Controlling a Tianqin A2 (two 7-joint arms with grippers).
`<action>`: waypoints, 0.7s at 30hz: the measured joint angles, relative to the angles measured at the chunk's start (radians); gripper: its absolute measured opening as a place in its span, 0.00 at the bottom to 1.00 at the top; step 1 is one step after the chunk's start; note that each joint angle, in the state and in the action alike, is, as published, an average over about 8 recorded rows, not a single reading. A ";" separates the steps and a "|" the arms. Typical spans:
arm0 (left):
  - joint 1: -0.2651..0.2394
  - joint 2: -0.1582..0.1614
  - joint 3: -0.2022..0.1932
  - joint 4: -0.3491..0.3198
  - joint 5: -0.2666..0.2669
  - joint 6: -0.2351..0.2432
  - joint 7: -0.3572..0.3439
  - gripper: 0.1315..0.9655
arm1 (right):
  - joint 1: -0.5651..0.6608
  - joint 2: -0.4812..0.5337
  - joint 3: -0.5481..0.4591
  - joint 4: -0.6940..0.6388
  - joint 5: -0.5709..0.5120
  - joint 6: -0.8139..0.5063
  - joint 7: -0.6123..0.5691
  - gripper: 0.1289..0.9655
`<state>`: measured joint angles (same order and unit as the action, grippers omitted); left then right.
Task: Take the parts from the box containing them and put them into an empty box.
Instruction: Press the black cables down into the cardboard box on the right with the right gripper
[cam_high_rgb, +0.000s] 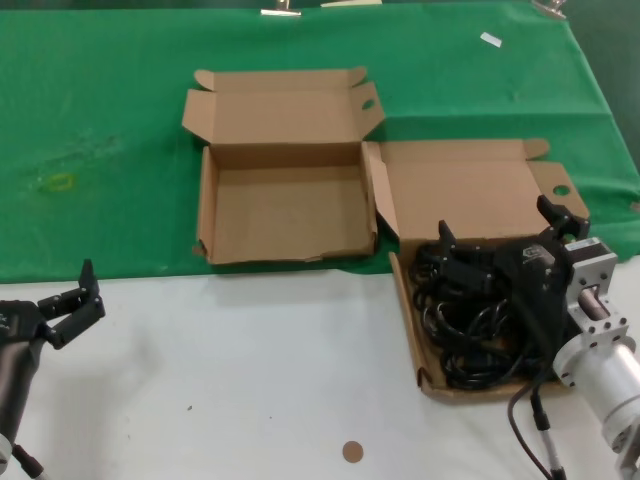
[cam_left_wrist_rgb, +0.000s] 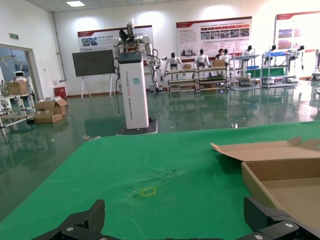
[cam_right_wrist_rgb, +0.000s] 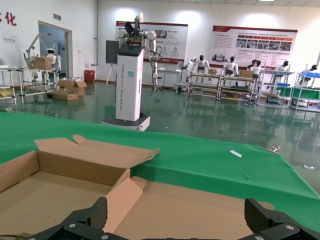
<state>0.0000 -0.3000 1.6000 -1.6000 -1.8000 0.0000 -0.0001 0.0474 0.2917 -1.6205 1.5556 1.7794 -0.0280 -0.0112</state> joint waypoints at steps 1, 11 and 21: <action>0.000 0.000 0.000 0.000 0.000 0.000 0.000 1.00 | 0.000 0.000 0.000 0.000 0.000 0.000 0.000 1.00; 0.000 0.000 0.000 0.000 0.000 0.000 0.000 1.00 | 0.000 0.000 0.000 0.000 0.000 0.000 0.000 1.00; 0.000 0.000 0.000 0.000 0.000 0.000 0.000 1.00 | 0.000 0.000 0.000 0.000 0.000 0.000 0.000 1.00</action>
<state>0.0000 -0.3000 1.6000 -1.6000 -1.8000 0.0000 -0.0001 0.0474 0.2917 -1.6205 1.5556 1.7794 -0.0280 -0.0112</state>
